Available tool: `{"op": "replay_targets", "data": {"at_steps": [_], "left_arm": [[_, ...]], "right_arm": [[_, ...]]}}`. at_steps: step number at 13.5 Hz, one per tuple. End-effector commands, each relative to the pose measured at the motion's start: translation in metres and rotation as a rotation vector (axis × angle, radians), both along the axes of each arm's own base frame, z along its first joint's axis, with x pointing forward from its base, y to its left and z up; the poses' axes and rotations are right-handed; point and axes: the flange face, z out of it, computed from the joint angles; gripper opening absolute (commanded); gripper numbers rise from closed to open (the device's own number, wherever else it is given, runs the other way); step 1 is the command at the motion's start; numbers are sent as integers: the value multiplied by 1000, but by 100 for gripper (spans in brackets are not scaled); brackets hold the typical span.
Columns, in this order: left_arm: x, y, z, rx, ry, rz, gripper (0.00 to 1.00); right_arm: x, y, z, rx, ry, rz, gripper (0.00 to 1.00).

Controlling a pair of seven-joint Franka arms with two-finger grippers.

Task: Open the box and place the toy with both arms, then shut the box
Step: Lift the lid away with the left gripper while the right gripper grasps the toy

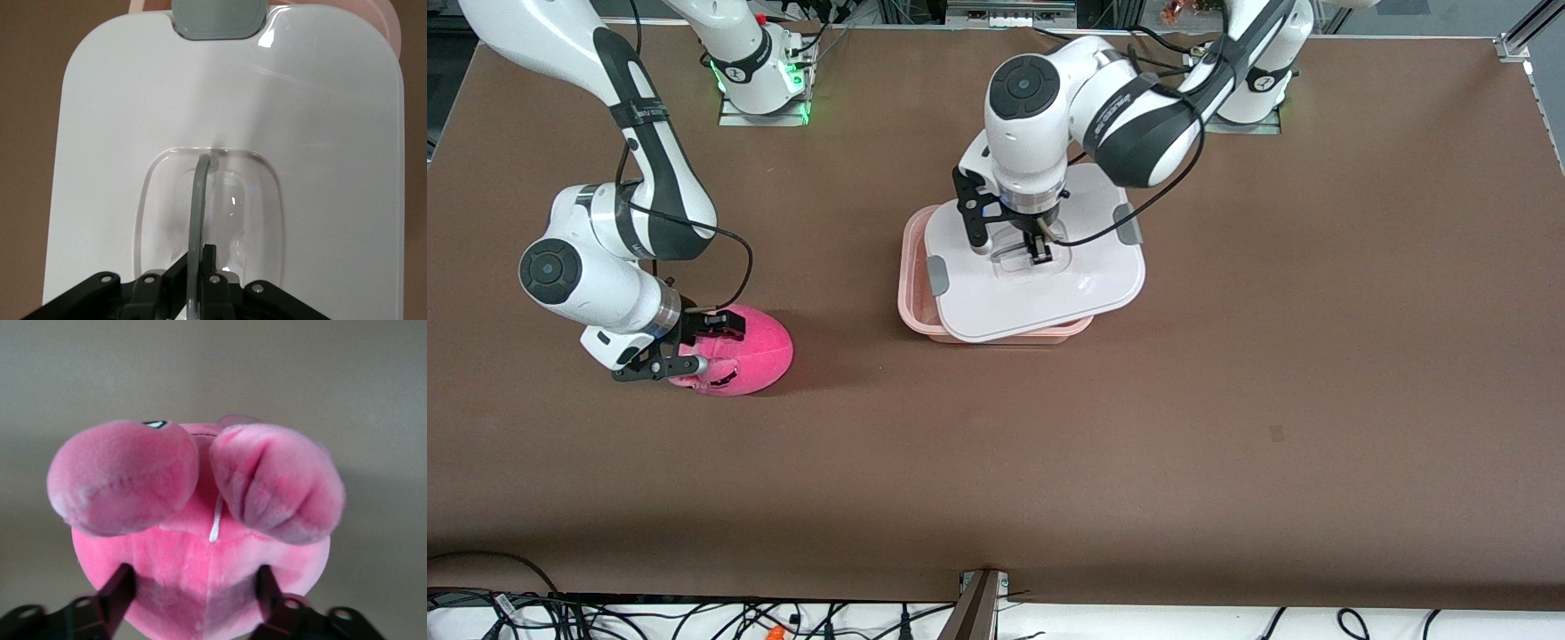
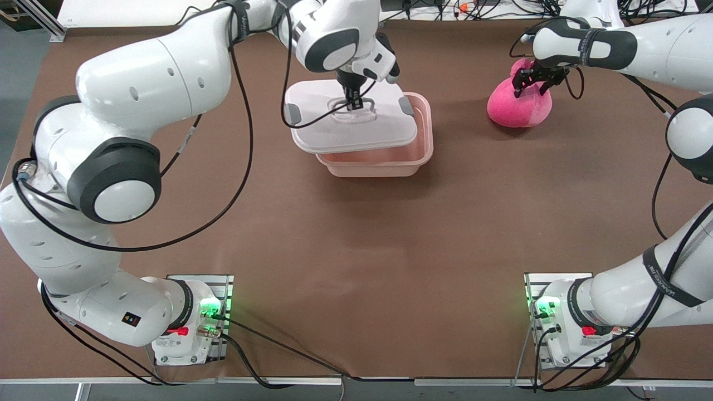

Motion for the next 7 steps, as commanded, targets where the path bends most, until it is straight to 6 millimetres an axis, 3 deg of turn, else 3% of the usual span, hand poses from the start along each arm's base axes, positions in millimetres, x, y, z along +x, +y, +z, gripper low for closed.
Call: {"op": "replay_targets", "data": {"at_steps": [1,3,7], "left_arm": [[9,33,46,43,-3,18,0],[22,60,74,54,19,75,0],[75,160,88,65,61,63,0]], "right_arm": [[2,-2,-3,18,-8,-3,5],[2,-2,-2,18,-5,0,0],[7,0,15,23,-35,87,0]]}}
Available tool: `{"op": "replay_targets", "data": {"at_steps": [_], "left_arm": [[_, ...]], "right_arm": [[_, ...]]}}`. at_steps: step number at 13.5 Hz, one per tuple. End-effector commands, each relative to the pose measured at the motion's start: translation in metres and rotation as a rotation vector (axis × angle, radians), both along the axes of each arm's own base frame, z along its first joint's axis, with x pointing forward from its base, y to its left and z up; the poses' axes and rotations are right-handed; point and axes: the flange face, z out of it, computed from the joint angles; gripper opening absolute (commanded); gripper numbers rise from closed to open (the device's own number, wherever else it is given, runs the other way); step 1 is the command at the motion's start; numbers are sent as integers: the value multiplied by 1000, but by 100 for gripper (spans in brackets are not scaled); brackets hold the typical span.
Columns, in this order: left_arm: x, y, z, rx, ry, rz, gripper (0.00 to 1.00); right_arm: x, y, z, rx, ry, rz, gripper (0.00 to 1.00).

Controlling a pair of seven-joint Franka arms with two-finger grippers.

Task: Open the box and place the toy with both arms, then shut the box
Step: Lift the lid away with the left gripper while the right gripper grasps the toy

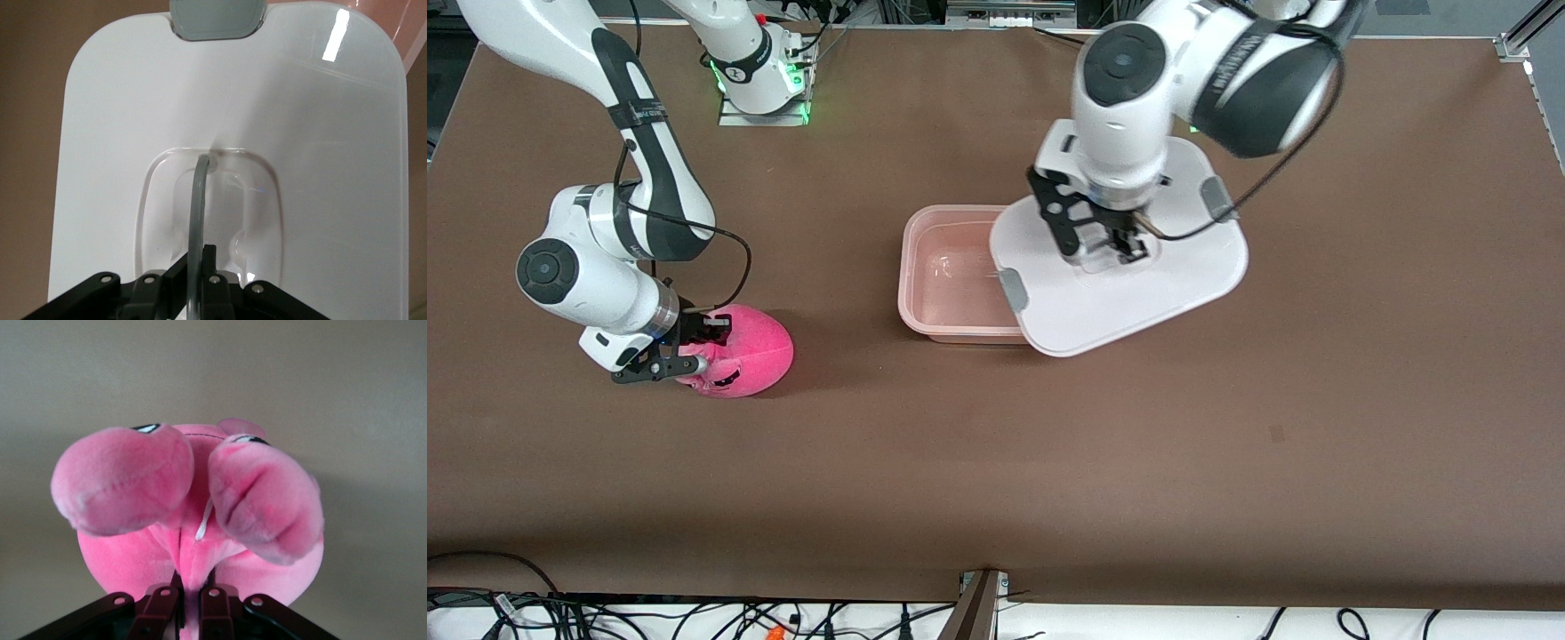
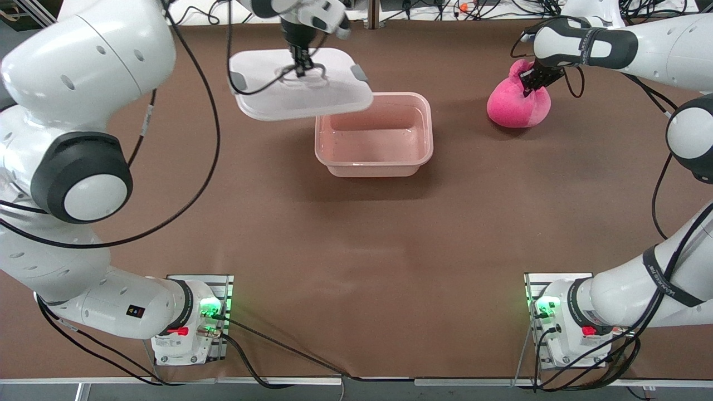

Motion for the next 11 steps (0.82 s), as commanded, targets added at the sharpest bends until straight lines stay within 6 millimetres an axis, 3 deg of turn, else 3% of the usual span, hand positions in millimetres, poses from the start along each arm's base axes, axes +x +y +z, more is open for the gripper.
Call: {"op": "replay_targets", "data": {"at_steps": [1,3,5,7,8,11], "left_arm": [[32,69,11,-18,37,-48,0],[51,111,9,-30,56,-103,0],[67,159,11,-43,69,-144,0],[81,205,23,-75,60,-164,0],[87,225,33,-103,48,-181,0],[96,288,34,-128,53,-203,0]], "right_arm": [[7,1,21,13,-40,49,0],[12,10,42,16,-73,109,0],[20,28,76,11,-56,149,0],[25,74,124,-9,-23,246,0],[22,107,147,-11,-18,320,0],[-1,205,182,-4,-70,498,0]]}}
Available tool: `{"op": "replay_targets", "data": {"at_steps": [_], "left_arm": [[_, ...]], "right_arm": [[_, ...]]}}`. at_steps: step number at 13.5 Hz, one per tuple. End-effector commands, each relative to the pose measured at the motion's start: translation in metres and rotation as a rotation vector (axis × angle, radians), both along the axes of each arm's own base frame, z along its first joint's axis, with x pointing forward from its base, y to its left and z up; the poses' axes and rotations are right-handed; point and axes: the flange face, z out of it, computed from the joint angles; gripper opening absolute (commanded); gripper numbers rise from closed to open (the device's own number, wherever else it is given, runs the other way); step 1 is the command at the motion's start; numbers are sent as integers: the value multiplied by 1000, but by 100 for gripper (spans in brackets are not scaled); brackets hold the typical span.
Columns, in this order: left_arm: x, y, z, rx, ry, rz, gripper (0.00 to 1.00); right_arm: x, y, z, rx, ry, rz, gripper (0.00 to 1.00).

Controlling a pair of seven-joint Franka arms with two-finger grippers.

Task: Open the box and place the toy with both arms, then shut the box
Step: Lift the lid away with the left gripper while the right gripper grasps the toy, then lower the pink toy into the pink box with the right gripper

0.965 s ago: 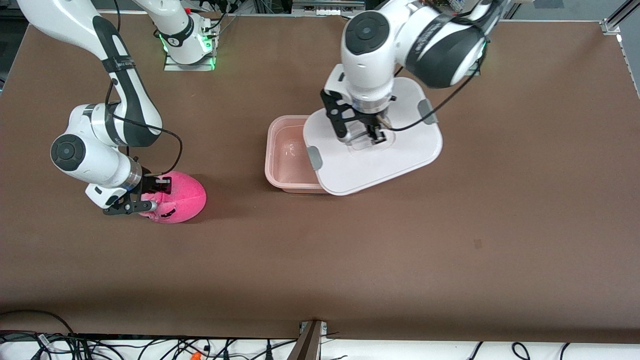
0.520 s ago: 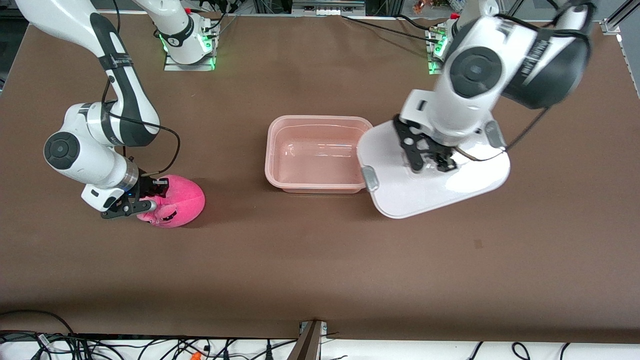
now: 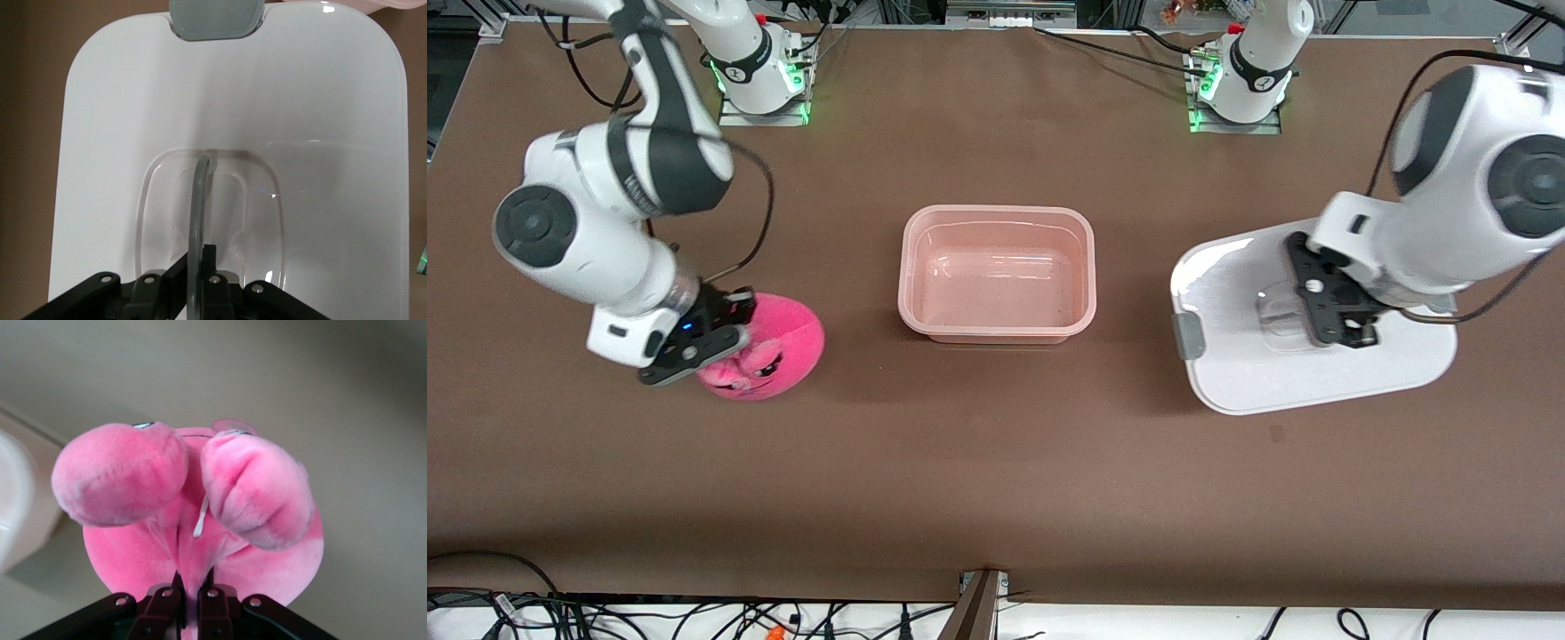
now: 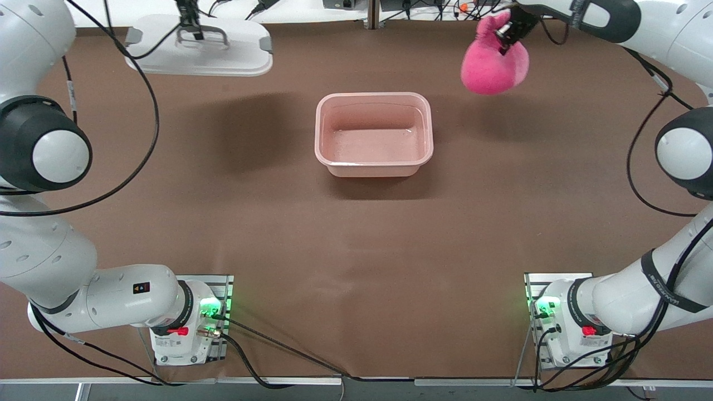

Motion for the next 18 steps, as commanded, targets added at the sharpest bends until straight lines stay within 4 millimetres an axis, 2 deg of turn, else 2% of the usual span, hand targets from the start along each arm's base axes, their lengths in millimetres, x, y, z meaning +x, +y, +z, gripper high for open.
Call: {"op": "replay_targets", "data": {"at_steps": [1,2,4,6,8,10,12,14,16,18], "left_arm": [[1,44,12,-70,10,-45,0],[2,57,11,-98,14,-47,0],[2,63,11,-104,15,-51,0],[2,60,11,-105,15,-55,0],[2,55,10,-106,15,-54,0],[2,43,9,-109,16,-69,0],[3,37,8,-112,13,-77,0],[3,35,7,-113,13,-79,0],[4,16,-3,-141,33,-107,0],[3,5,-3,-169,39,-114,0]], "right_arm": [[-27,87,16,-14,-21,221,0],[-45,122,16,-16,-23,321,0],[-86,187,16,-31,-32,463,0],[-107,226,5,-70,-35,546,0],[-130,254,-9,-98,-20,611,0],[-141,271,-29,-132,-7,672,0],[-163,293,-42,-166,19,719,0],[-167,295,-59,-222,46,744,0],[-172,303,-91,-256,76,760,0],[-169,306,-125,-270,101,767,0]]}}
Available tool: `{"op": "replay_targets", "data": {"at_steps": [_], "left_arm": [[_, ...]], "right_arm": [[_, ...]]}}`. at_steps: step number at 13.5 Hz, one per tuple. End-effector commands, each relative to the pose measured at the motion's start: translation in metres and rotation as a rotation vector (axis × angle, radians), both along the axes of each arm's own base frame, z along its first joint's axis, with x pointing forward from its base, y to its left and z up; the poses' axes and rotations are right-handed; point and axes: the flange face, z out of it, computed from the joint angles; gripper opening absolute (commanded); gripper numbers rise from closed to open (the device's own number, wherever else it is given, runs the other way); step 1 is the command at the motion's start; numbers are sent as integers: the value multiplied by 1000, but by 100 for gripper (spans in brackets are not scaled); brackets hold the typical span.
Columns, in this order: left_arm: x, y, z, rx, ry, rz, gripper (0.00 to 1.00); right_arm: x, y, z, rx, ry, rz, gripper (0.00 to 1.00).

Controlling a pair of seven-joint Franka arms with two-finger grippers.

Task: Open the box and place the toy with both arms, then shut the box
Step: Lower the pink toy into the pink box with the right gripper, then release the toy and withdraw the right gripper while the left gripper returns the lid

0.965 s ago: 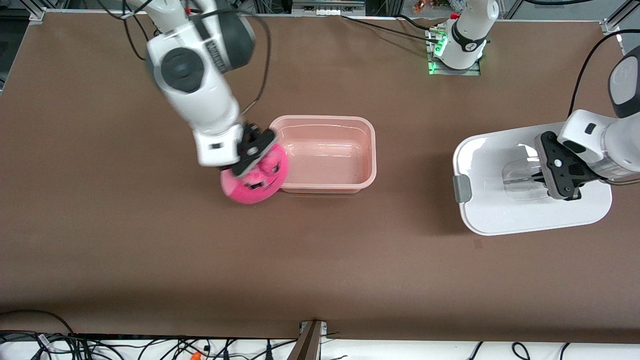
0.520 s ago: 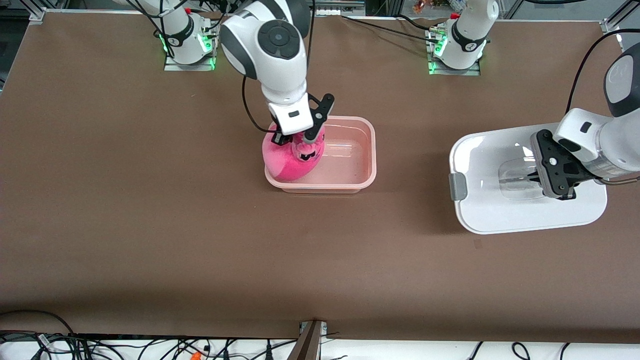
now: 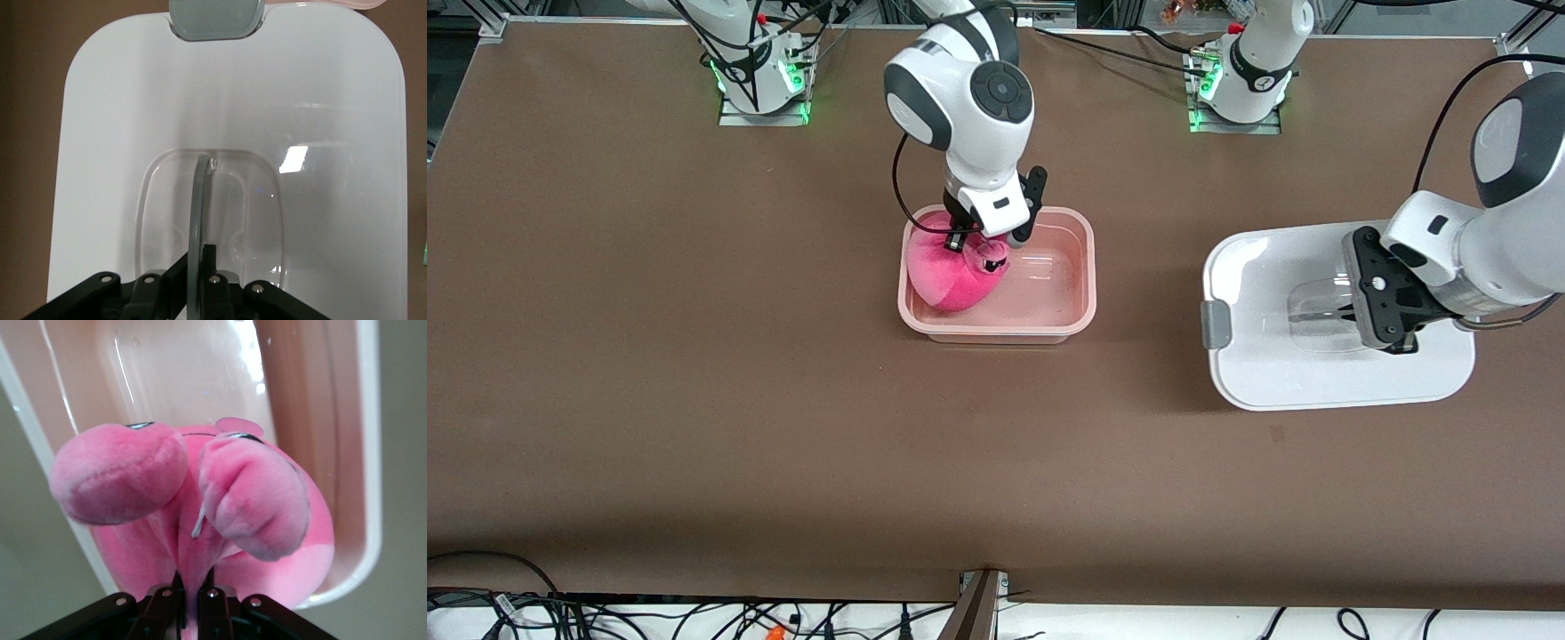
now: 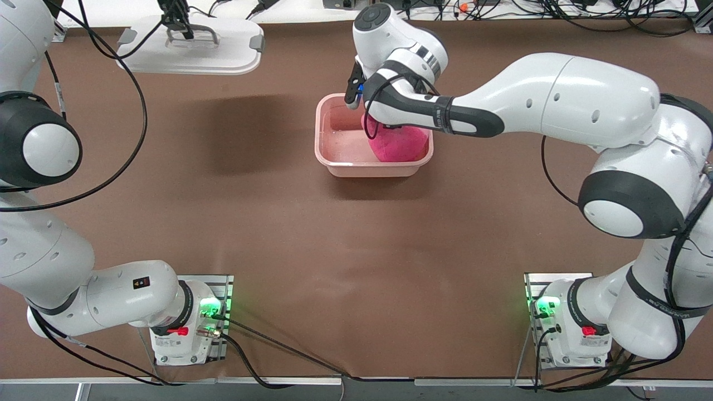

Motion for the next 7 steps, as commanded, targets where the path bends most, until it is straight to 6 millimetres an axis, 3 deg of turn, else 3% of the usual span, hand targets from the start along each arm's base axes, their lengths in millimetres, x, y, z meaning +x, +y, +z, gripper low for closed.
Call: {"op": "replay_targets", "data": {"at_steps": [1,4,5,7], "left_arm": [[0,-15,2,-49,8,-22,0],[0,-16,0,-70,15,-17,0],[0,-16,1,-71,13,-22,0],[0,-13,3,-70,11,-22,0]], "right_arm": [[6,11,-41,-37,-4,27,0],[4,22,-78,-33,-15,52,0],[6,26,-86,-11,-28,54,99],[12,33,-85,50,-80,-11,100]]}}
